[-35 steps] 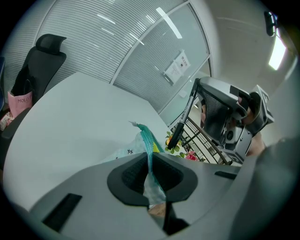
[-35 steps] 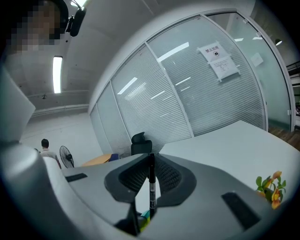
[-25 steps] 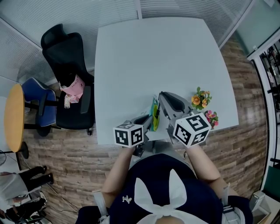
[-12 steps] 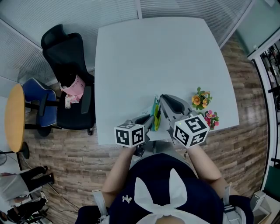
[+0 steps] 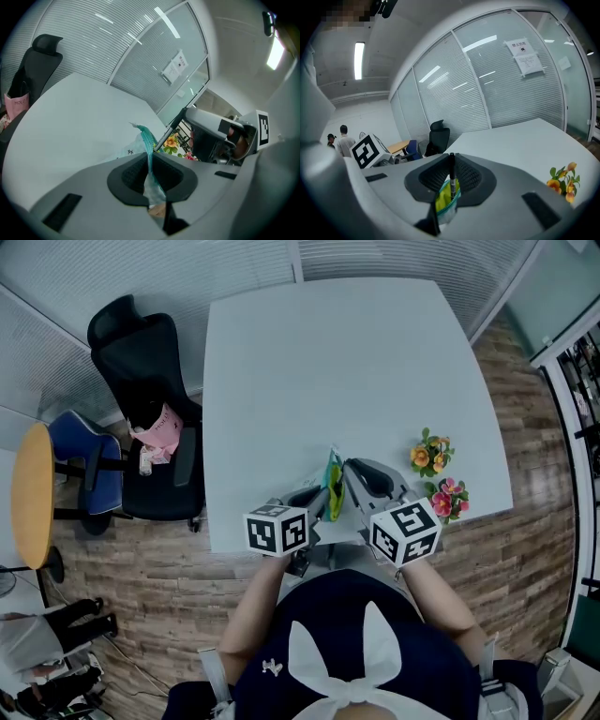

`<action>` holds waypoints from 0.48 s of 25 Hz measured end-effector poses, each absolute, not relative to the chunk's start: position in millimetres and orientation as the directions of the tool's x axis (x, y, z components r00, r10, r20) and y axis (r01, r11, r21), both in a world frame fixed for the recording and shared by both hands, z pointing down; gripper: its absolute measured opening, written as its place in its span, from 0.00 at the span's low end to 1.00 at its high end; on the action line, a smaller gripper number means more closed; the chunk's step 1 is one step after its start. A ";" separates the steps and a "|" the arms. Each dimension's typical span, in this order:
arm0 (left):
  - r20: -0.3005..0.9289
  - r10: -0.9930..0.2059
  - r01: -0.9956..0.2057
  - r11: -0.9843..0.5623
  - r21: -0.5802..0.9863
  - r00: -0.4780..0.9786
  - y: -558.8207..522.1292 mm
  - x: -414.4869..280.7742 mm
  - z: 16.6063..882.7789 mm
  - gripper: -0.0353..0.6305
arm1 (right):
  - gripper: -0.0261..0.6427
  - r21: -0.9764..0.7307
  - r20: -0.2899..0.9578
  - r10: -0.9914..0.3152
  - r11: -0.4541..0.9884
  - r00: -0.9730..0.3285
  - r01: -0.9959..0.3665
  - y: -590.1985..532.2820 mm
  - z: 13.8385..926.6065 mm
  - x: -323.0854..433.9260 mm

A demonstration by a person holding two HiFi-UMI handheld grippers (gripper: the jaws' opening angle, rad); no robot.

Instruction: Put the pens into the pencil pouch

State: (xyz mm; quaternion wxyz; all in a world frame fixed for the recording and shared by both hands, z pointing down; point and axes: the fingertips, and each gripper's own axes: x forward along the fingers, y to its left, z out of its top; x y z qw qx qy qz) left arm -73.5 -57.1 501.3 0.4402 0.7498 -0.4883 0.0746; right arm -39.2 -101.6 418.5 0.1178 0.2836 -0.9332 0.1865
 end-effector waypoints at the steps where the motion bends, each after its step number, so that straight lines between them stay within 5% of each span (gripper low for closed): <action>1: 0.541 -0.667 -0.798 -0.135 0.587 0.511 -57.1 -73.8 501.1 0.12 | 0.11 -0.283 0.331 -0.481 0.770 -0.812 -0.572 -100.0 420.7 -39.0; 12: 0.546 -0.669 -0.800 -0.125 0.586 0.504 -58.4 -78.6 503.2 0.12 | 0.11 -0.302 0.409 -0.420 0.776 -0.810 -0.554 -86.7 449.8 -43.6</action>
